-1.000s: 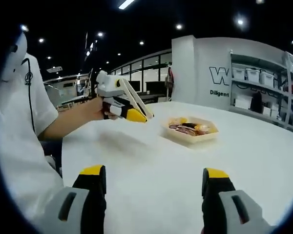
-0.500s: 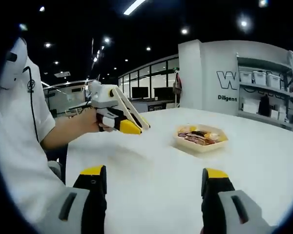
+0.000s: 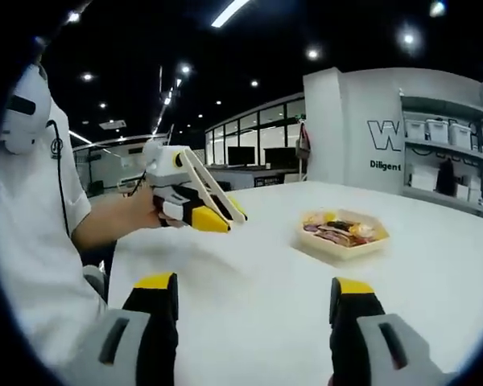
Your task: Place the target food into the container with the food tongs after gripping and lifting it, then release it inside without dropping or visibly crushing the food.
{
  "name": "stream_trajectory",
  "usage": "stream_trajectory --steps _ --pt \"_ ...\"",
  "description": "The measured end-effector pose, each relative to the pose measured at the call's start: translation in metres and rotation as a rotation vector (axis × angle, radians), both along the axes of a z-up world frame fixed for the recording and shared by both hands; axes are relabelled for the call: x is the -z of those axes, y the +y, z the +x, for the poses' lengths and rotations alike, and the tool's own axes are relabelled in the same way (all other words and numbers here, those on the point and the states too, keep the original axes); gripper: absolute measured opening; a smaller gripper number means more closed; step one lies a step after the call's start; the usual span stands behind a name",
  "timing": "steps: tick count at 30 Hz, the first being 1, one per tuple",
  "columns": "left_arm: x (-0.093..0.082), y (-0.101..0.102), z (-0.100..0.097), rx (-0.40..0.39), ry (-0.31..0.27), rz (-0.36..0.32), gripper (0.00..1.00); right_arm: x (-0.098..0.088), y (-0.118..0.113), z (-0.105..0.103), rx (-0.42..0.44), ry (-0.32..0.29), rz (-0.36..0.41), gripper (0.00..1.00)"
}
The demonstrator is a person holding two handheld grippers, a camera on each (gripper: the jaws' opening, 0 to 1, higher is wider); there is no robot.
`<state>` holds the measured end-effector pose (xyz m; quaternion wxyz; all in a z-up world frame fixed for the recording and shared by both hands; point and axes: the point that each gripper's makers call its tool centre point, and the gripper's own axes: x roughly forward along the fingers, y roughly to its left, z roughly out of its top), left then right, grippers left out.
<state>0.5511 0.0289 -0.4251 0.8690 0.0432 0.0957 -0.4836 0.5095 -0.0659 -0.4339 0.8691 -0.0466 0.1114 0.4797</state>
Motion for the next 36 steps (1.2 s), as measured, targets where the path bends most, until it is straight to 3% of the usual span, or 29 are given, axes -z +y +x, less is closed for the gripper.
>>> stream_trajectory --steps 12,21,24,28,30,36 --pt "-0.003 -0.003 -0.01 -0.015 -0.001 -0.03 0.23 -0.001 0.01 0.002 -0.057 -0.013 0.002 0.71" --pt "-0.002 -0.009 -0.02 0.008 0.011 -0.068 0.23 -0.003 0.019 0.0 -0.128 -0.019 0.016 0.62" --pt "-0.006 -0.013 -0.03 0.058 0.037 -0.132 0.24 -0.005 0.022 -0.001 -0.152 -0.019 0.033 0.55" --pt "-0.011 -0.013 -0.037 0.078 0.022 -0.158 0.24 -0.008 0.026 -0.002 -0.186 -0.026 0.051 0.46" --pt "-0.018 -0.016 -0.044 0.117 0.028 -0.216 0.24 -0.011 0.029 -0.004 -0.207 -0.03 0.066 0.41" --pt "-0.024 -0.016 -0.048 0.14 0.049 -0.302 0.23 -0.021 0.037 -0.009 -0.262 -0.054 0.104 0.17"
